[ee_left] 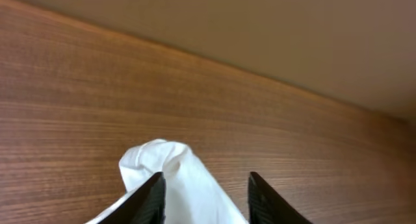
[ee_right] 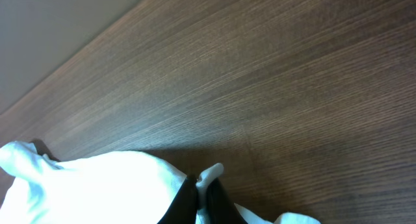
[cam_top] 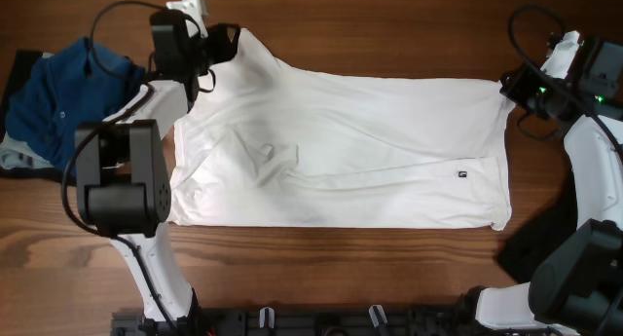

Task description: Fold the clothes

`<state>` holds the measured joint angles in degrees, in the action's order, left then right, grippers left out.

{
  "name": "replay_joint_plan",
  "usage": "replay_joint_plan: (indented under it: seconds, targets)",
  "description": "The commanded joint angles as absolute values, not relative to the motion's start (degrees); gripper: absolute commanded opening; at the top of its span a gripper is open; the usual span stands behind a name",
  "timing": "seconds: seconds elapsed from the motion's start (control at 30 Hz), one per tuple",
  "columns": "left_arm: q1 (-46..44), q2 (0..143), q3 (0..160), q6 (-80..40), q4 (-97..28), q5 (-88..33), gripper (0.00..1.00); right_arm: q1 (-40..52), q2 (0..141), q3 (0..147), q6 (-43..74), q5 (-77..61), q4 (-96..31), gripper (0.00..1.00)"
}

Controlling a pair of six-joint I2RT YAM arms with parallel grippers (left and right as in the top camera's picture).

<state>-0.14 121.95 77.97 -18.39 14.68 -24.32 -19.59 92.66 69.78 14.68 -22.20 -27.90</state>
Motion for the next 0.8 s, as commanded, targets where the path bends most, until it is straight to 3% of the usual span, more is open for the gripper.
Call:
replay_joint_plan:
  seconds: [0.0, 0.1, 0.23, 0.33, 0.53, 0.77]
  targets:
    - [-1.74, 123.17, 78.06, -18.15, 14.39, -22.09, 0.55, -19.44, 92.42, 69.73, 13.47, -21.19, -27.92, 0.04]
    - [-2.90, 125.03, 78.06, -16.73, 15.40, -19.88, 0.64, -19.44, 92.42, 69.73, 13.50, -21.21, -27.97, 0.04]
    - [-3.75, 127.26, 78.06, -16.71, 17.67, -19.40, 0.66, -19.44, 92.42, 69.73, 13.47, -21.21, -27.97, 0.04]
    - [-3.99, 127.96, 78.06, -16.75, 18.06, -18.15, 0.55, -19.44, 92.42, 69.73, 13.45, -21.21, -27.97, 0.04]
    - [-3.86, 127.79, 78.06, -17.23, 20.43, -17.06, 0.05, -19.44, 92.42, 69.73, 13.45, -21.21, -28.16, 0.04]
    - [-3.05, 121.97, 78.08, -17.15, 15.40, -21.58, 0.04, -19.46, 92.42, 69.73, 8.82, -18.13, -27.88, 0.05]
